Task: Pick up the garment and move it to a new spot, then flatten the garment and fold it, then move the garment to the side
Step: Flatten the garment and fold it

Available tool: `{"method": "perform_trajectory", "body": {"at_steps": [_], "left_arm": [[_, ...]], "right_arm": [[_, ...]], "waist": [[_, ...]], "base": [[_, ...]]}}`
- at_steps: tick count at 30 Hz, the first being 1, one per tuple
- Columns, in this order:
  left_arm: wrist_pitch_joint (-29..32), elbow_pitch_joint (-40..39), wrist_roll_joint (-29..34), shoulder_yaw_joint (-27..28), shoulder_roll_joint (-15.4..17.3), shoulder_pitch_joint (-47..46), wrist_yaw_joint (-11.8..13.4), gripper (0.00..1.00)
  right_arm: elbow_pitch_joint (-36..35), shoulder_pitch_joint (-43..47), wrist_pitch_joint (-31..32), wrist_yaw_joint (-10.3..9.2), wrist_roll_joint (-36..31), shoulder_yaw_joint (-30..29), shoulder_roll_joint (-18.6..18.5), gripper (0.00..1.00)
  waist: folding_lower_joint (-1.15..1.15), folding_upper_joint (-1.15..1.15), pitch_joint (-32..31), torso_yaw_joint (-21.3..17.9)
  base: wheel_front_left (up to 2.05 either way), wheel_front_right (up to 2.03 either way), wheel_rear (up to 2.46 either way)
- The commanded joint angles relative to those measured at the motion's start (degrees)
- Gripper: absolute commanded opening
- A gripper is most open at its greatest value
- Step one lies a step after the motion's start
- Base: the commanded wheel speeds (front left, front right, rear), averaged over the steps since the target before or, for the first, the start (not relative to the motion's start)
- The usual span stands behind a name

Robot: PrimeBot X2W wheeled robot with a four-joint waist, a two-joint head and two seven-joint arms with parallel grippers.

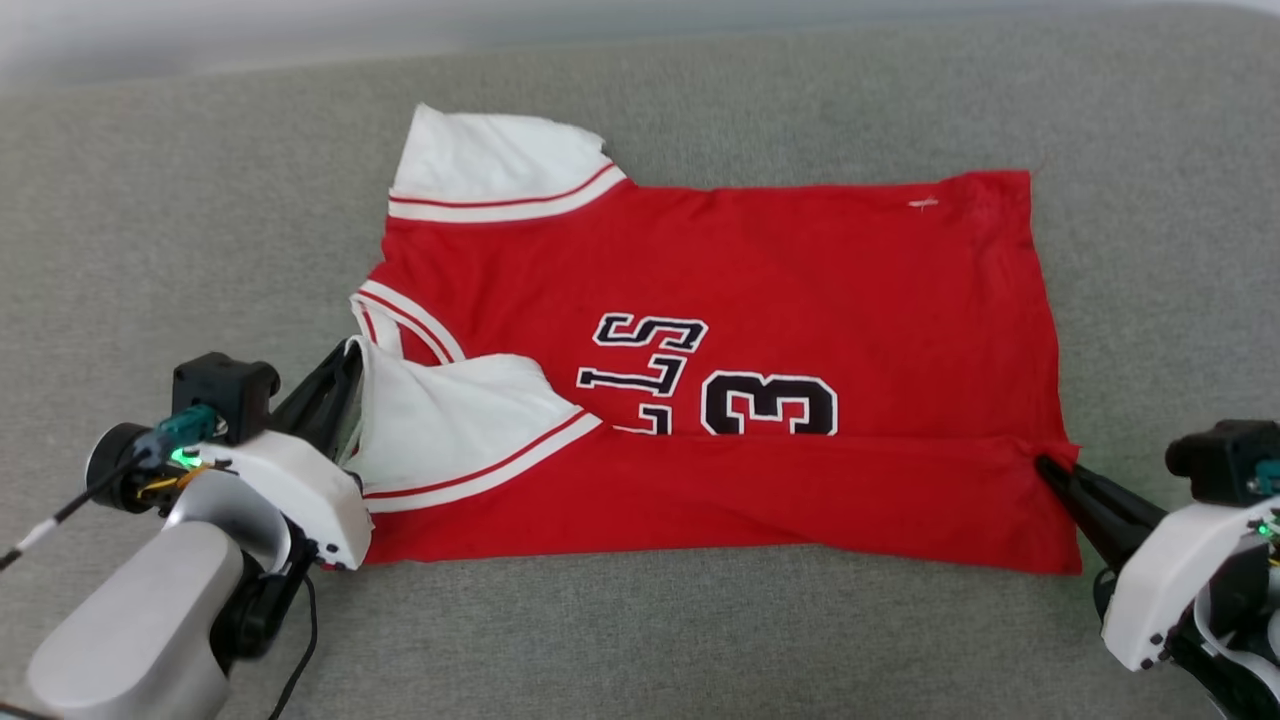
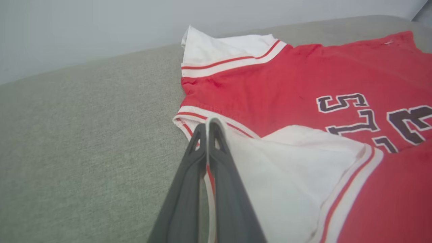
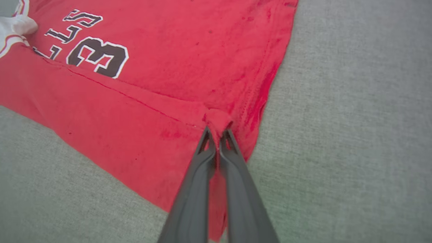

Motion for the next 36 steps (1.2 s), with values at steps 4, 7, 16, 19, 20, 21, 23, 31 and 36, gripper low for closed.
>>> {"method": "perform_trajectory", "body": {"at_steps": [4,7,16,19,20,21,23,31,36], "left_arm": [[0.4,5.9,0.4,-1.0,-1.5,-2.7,-2.3,0.00],[0.4,10.9,0.6,-2.2,-2.9,-4.1,-4.6,0.00],[-2.3,18.7,1.6,-3.0,-5.1,-7.0,-8.5,1.00],[-2.5,18.2,2.1,-2.9,-4.2,-8.6,-9.1,1.00],[-1.6,17.9,2.1,-3.0,-3.7,-9.0,-9.4,1.00],[0.1,17.3,1.2,-3.1,-3.6,-9.1,-9.8,1.00],[3.3,15.1,-0.5,-2.3,-2.4,-10.4,-10.2,1.00],[25.6,3.8,-5.6,-4.5,5.3,-15.1,-11.9,1.00],[41.9,-1.5,-11.7,-6.5,8.0,-17.3,-12.4,1.00]], "right_arm": [[3.2,-3.4,0.0,-0.02,-1.3,1.2,0.7,0.00],[6.1,-4.9,0.0,-0.04,-1.6,2.5,1.6,0.00],[7.1,-4.8,-3.2,-0.03,0.0,3.3,0.8,1.00],[5.5,-3.6,-4.2,-0.03,0.2,2.2,0.4,1.00],[4.9,-3.2,-4.3,-0.03,0.1,1.8,0.2,1.00],[4.2,-2.7,-4.4,-0.03,0.1,1.3,0.0,1.00],[3.1,-1.9,-4.4,-0.03,-0.4,0.4,-0.3,1.00],[-1.0,-0.3,-2.6,-0.03,-2.6,-2.4,0.4,1.00],[-2.8,0.1,-1.0,-0.03,-3.5,-3.7,1.2,1.00]], "waist": [[-0.01,0.00,3.1,-0.9],[-0.01,0.00,3.7,-0.9],[-0.01,0.00,0.8,0.4],[-0.01,0.00,-0.9,1.2],[-0.01,0.00,-1.3,1.4],[-0.01,0.00,-1.8,1.6],[-0.01,0.00,-2.6,1.9],[-0.01,0.00,-3.5,2.3],[-0.01,0.00,-3.1,2.0]], "base": [[0.00,0.00,0.00],[0.00,0.00,0.00],[0.00,0.00,0.00],[0.00,0.00,0.00],[0.00,0.00,0.00],[0.00,0.00,0.00],[0.00,0.00,0.00],[0.00,0.00,0.00],[0.00,0.00,0.00]]}}
